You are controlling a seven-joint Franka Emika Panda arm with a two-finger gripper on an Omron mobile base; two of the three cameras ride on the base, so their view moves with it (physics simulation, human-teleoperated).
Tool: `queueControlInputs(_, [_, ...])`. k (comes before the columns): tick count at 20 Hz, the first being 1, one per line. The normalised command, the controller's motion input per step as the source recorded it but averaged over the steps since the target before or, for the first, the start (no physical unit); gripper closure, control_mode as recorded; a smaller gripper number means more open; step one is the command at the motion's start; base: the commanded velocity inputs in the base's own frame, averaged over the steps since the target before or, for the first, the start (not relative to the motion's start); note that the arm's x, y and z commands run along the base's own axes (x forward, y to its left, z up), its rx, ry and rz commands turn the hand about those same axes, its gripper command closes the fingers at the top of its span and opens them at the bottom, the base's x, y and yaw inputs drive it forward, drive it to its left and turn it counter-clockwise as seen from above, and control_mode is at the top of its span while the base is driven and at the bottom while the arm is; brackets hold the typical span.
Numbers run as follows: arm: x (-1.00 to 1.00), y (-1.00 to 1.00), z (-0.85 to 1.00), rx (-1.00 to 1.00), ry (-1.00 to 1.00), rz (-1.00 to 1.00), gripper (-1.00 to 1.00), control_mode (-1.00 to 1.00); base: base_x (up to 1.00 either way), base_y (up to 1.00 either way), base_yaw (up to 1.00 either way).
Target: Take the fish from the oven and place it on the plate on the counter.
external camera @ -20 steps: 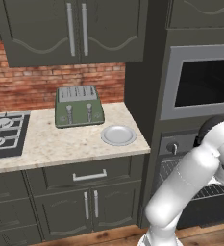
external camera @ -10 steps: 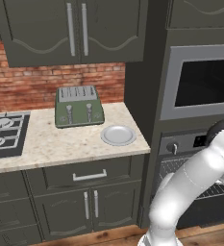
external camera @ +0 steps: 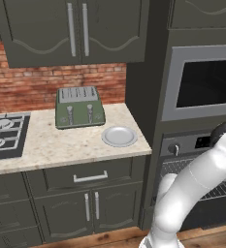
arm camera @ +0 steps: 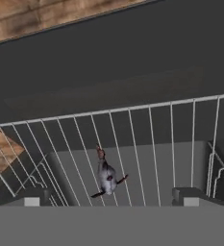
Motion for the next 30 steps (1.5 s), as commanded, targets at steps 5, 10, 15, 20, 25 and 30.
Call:
queueControlInputs(5, [0.29, -0.17, -0.14, 0.00, 0.03, 0.02, -1.00, -1.00, 0.00, 0.00, 0.00])
queueControlInputs(10, [0.11, -0.27, -0.19, 0.00, 0.02, 0.04, -1.00, -1.00, 0.00, 0.00, 0.00])
queueControlInputs(15, [0.10, -0.47, -0.09, 0.02, 0.00, 0.11, -1.00, -1.00, 0.00, 0.00, 0.00])
queueControlInputs(20, [0.20, -0.32, -0.11, 0.06, 0.02, 0.17, -1.00, -1.00, 0.00, 0.00, 0.00])
queueControlInputs(25, [0.29, -0.05, -0.19, 0.07, 0.06, 0.10, -1.00, -1.00, 0.00, 0.00, 0.00])
queueControlInputs(30, [0.35, 0.00, -0.15, 0.01, 0.05, 0.03, -1.00, -1.00, 0.00, 0.00, 0.00])
